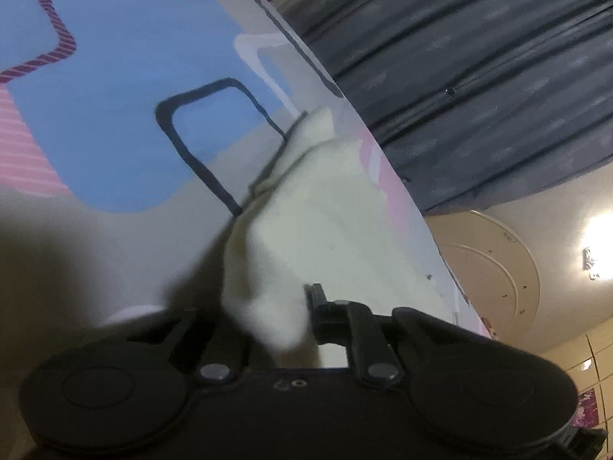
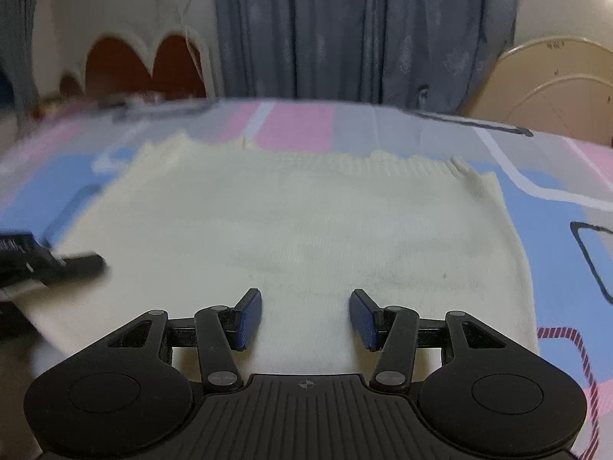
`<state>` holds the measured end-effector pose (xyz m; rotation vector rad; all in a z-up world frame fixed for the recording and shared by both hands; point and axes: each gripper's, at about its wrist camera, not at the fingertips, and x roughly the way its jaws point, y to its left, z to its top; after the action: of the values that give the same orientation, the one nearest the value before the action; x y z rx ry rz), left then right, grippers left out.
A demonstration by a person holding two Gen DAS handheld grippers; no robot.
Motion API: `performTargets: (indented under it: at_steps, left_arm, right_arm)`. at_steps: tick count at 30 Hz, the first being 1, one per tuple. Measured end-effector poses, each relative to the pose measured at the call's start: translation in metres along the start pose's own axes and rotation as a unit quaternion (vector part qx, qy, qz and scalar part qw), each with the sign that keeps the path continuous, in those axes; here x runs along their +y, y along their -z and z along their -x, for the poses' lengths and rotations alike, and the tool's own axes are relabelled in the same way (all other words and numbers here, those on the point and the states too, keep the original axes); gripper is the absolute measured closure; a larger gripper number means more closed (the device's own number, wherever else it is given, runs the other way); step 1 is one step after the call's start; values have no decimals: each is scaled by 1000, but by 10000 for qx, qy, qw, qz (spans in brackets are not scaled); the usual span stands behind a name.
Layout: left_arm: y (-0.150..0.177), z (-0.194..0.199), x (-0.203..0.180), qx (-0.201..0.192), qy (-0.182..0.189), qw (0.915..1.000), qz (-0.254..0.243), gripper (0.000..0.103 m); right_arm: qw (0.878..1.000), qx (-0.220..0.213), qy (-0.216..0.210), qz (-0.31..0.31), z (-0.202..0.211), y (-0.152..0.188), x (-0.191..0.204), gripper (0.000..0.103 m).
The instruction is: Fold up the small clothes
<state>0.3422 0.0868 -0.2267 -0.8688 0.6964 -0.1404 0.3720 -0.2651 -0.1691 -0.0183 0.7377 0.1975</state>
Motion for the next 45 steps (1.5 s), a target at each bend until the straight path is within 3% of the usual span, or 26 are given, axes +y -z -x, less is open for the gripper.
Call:
performTargets:
  at_steps: [5, 10, 17, 22, 26, 28, 32, 34, 37, 40, 45]
  left_arm:
    - [2, 13, -34, -333, 20, 9959, -836, 96]
    - [6, 18, -84, -406, 269, 9789, -1983, 97]
    - [38, -1, -151, -67, 923, 9396, -3296, 97]
    - [83, -29, -183, 492, 1284, 9128, -3847, 97]
    - [122, -57, -189, 1086, 1303, 8889, -4256, 97]
    - [138, -64, -188, 1164, 1173, 8780, -4492, 89]
    - [141, -68, -186, 1365, 1169, 8708, -4576, 68]
    - [139, -56, -185, 1414, 1249, 8635, -4678, 39]
    - [137, -33, -182, 1301, 1356, 8660, -4633, 37]
    - [111, -19, -173, 1090, 1281, 8850, -4342, 37]
    - [67, -26, -158, 627, 688, 9107, -4025, 37]
  right_arm:
    - [9999, -5, 25, 98, -1, 1, 0, 51]
    - [9999, -83, 4, 110, -1, 4, 1, 50]
    - [9981, -268, -162, -538, 15, 2, -25, 50]
    - [9932, -439, 69, -1074, 45, 8, -72, 50]
    - [9872, -479, 380, -1470, 71, 21, -111, 50]
    - [9844, -483, 506, -1612, 80, 25, -124, 50]
    - [9774, -603, 330, -2000, 94, 26, -141, 50]
    - [9752, -673, 140, -2104, 98, 21, -141, 50]
    - [9748, -685, -157, -2118, 93, 10, -138, 50]
    - [9746, -615, -348, -2123, 82, 1, -131, 50]
    - [9714, -498, -495, -2267, 54, -10, -128, 50]
